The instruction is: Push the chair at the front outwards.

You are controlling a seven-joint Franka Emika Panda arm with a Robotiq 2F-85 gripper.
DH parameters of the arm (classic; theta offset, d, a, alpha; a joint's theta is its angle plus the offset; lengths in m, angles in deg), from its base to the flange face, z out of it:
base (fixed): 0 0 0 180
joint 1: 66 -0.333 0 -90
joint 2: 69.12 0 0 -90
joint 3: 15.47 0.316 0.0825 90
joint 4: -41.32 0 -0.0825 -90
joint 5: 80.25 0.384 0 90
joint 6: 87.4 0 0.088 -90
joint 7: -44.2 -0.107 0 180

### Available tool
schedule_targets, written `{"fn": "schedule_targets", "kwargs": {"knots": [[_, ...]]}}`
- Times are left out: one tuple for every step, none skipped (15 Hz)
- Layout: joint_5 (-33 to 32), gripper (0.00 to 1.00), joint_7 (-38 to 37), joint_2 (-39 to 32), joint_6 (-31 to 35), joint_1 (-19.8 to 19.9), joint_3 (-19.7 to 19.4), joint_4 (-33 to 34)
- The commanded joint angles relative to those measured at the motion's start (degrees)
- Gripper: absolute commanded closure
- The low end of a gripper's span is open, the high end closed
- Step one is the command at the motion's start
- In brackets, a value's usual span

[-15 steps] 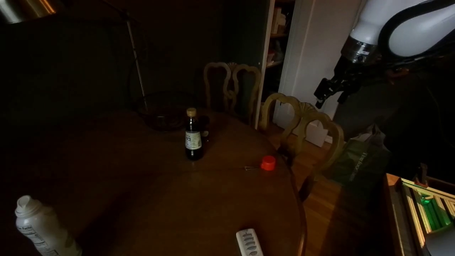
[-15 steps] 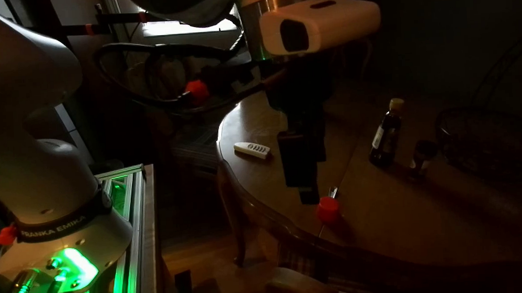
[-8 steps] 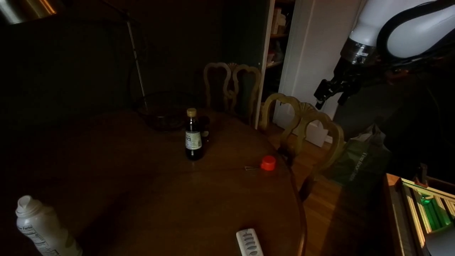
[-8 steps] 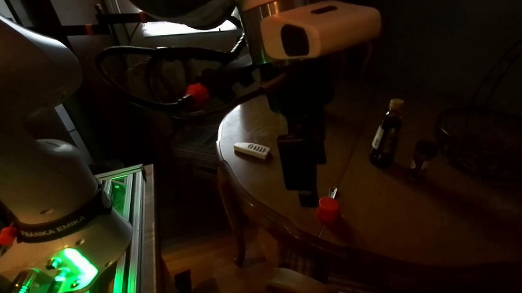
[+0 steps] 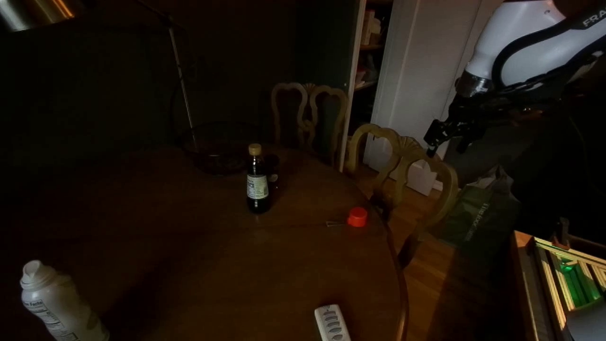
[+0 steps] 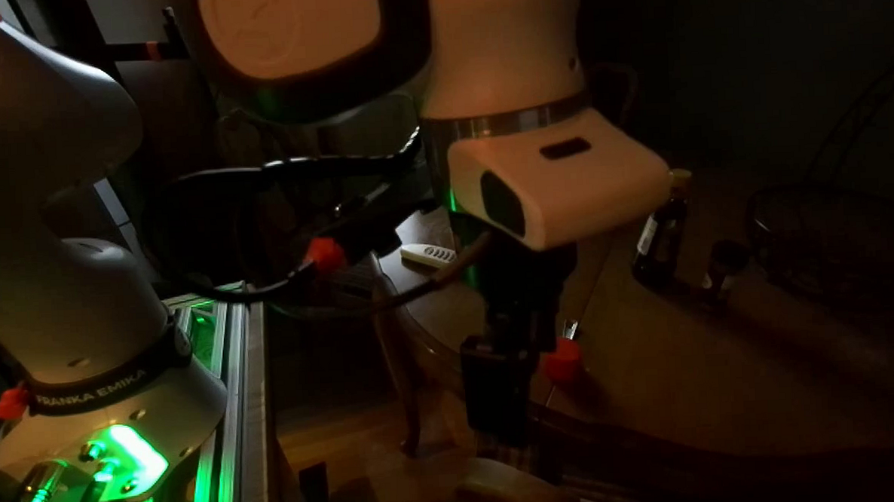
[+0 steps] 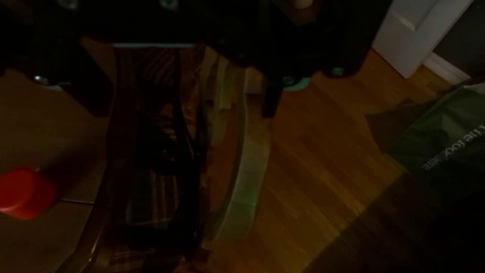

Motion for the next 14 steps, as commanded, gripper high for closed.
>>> {"fn": "schedule_targets", "kwargs": {"knots": [[-0.26, 0.00, 0.87, -5.70, 5.63, 1.19, -3.52, 0.30], [-0.20, 0.00, 1.00, -6.60, 6.14, 1.35, -4.32, 0.48], [-0.48, 0.00, 0.92, -7.53, 7.07, 1.79, -5.03, 0.55], [-0.22, 0.00, 1.33, -8.59, 7.92, 1.88, -5.85, 0.68], [0.05, 0.00, 1.73, -9.57, 8.57, 1.86, -6.57, 0.88], [-0.48, 0.00, 1.59, -10.58, 9.52, 2.04, -6.98, 1.10], [0.63, 0.00, 2.86, -11.48, 10.59, 1.38, -7.81, 1.16], [2.29, 0.00, 4.67, -12.25, 11.99, 0.50, -8.62, 1.16], [3.31, 0.24, 6.02, -13.11, 13.48, -0.05, -9.12, 1.19], [4.02, 0.26, 6.89, -13.79, 14.86, -0.36, -9.44, 1.19], [5.66, 0.32, 8.47, -14.04, 15.43, -0.98, -9.85, 1.15], [7.27, 0.42, 9.90, -14.32, 16.04, -1.51, -10.16, 1.03], [10.33, 0.50, 12.43, -14.38, 15.98, -2.51, -10.59, 0.95], [13.25, 0.58, 14.52, -14.41, 15.68, -3.38, -10.88, 0.98]]}}
